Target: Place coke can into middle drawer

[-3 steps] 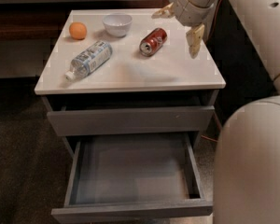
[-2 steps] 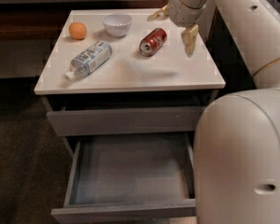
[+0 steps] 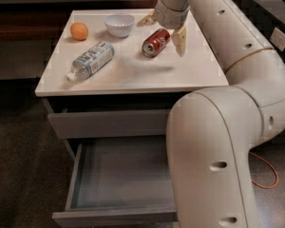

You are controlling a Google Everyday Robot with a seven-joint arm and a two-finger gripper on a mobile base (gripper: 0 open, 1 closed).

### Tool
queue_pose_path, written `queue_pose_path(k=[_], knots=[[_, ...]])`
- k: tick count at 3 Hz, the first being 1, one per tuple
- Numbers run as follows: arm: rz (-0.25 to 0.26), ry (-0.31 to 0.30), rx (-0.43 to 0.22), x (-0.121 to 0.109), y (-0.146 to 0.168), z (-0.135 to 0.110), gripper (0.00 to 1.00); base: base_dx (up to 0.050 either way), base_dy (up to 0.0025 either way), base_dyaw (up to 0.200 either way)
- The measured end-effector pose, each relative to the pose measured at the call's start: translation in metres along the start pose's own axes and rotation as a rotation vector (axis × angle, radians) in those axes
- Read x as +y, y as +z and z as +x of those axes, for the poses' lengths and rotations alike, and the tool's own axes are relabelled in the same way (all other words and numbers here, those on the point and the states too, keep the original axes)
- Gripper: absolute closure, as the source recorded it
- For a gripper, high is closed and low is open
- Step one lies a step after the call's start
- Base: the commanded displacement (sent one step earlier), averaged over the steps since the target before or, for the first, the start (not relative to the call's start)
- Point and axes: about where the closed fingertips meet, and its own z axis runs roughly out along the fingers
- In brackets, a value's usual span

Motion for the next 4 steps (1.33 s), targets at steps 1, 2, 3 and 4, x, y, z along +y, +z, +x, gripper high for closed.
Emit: queue_pose_path(k=[1,2,3,4], knots=[[-0.067,-0.063,0.028,-0.01,0.023,0.004,0.0,0.0,0.0,0.0],[-0.108,-0.091,0.049,-0.013,0.034,0.008,0.0,0.0,0.0,0.0],[-0.15,-0.109,0.077,-0.011,0.045,0.016,0.0,0.0,0.0,0.0],[-0.172,-0.12,0.093,-0.01,0.051,0.021,0.13,0.0,0.0,0.0]])
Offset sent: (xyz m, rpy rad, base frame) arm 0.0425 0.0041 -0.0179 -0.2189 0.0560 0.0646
